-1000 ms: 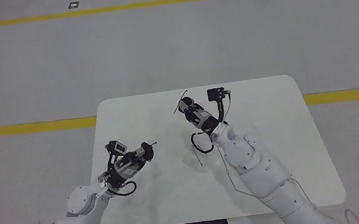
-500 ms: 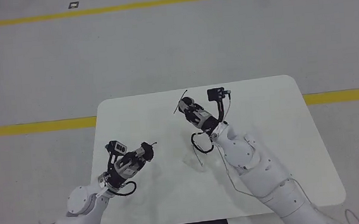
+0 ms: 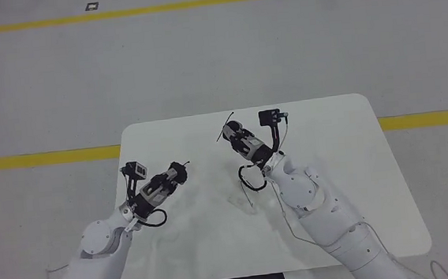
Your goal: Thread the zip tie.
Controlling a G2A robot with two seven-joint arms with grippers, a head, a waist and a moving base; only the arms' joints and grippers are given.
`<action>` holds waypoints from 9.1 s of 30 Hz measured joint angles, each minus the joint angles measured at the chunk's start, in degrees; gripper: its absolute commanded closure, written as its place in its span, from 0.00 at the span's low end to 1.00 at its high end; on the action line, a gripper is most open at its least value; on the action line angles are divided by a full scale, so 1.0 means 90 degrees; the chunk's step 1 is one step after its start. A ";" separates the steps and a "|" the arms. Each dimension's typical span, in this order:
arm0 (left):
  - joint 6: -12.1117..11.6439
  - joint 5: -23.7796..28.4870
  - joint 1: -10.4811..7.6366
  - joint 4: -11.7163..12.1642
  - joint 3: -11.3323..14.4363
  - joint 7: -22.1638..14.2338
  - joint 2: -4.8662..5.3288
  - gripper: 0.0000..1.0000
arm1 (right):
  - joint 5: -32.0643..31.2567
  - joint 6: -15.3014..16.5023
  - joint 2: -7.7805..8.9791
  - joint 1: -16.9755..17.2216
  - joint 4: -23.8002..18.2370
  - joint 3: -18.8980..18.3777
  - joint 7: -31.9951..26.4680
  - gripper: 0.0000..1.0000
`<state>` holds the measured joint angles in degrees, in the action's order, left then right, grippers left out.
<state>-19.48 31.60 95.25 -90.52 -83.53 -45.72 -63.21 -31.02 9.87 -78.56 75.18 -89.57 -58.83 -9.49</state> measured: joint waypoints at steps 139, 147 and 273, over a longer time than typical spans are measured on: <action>0.0000 -0.0751 -0.0252 0.0232 -0.0210 0.0193 -0.0495 1.00 | -0.1637 -0.0862 -0.0817 0.0100 0.0477 0.1291 0.1680 1.00; 0.0000 -0.0751 -0.0252 0.0232 -0.0210 0.0193 -0.0495 1.00 | -0.1676 -0.0870 -0.0847 0.0098 0.0489 0.1276 0.1691 1.00; 0.0075 -0.0653 -0.0420 0.0314 0.0089 0.0493 -0.0343 1.00 | -0.3458 -0.0709 -0.0953 0.0202 0.0801 0.1226 0.1473 1.00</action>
<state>-18.81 25.73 91.47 -87.70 -82.73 -41.29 -66.30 -62.14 3.49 -87.14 76.99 -82.36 -47.80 3.77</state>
